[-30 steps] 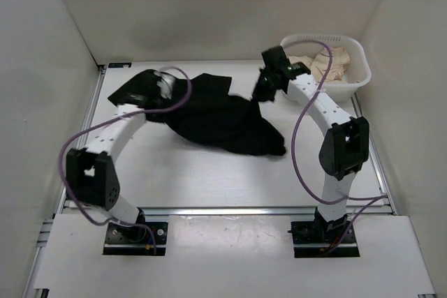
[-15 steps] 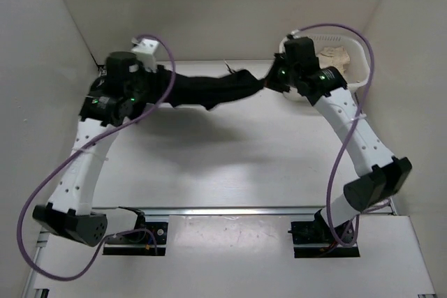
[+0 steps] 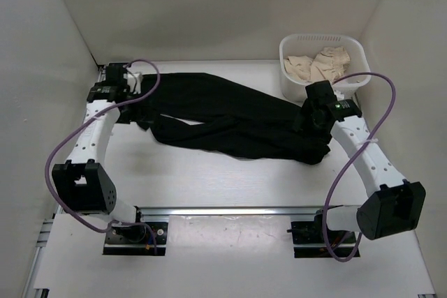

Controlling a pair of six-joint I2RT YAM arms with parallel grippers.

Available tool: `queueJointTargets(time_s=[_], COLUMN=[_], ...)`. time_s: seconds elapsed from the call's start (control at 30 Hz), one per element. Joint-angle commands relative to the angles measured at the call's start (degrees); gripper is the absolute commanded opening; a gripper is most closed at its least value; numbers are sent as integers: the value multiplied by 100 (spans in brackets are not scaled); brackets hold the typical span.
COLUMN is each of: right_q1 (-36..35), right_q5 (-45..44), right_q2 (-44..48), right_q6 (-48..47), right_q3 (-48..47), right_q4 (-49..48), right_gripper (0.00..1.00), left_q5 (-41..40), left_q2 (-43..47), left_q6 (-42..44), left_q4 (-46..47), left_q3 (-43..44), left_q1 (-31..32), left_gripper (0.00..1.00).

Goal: Fold and stack the trousers
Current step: Flatten the trousers out

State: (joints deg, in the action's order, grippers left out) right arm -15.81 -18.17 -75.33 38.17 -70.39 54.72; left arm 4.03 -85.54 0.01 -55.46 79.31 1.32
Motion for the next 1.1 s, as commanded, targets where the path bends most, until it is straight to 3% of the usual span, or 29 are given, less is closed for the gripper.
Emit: queueJointTargets(time_s=[0.0, 0.17, 0.3, 0.47, 0.6, 0.67, 0.73, 0.8, 0.83, 0.93, 0.97, 1.07], right_q1=[43, 289, 946, 1834, 1959, 1959, 1959, 1959, 1959, 2012, 2012, 2143], right_q5=[-134, -274, -152, 943, 1237, 1316, 1369, 1369, 1308, 1238, 1185, 1053], right_q2=[141, 194, 255, 326, 81, -192, -402, -456, -535, -658, -658, -773], right_q6=[330, 691, 841, 771, 543, 472, 472, 472, 472, 410, 341, 226], right_q3=[314, 965, 1509, 2493, 2732, 2732, 2732, 2785, 2785, 2847, 2847, 2610], right_q4=[-189, -409, -628, -1829, -2422, -2474, -2475, -2527, -2528, -2729, -2808, -2608], right_gripper=[79, 85, 89, 89, 90, 90, 89, 87, 86, 69, 46, 0], left_q5=[-96, 1, 37, -367, -421, -474, -395, -281, -211, -140, -140, -332], left_q2=[-32, -647, -1506, -2589, -3223, -3539, -3767, -3769, -3769, -3471, -3139, -2244], left_q6=[-1, -1, -1, -1, -1, -1, -1, -1, -1, -1, -1, -1], left_q4=[158, 929, 1335, 1661, 1855, 1916, 1916, 1916, 1916, 1916, 1916, 1916], left_q3=[-546, -689, -329, 364, 752, 858, 937, 885, 832, 543, 446, 42], left_q1=[-630, -853, -853, -906, -906, -906, -906, -906, -906, -1098, -1195, -1783], left_gripper=[92, 90, 90, 90, 90, 77, 56, 18, 14, 14, 14, 14])
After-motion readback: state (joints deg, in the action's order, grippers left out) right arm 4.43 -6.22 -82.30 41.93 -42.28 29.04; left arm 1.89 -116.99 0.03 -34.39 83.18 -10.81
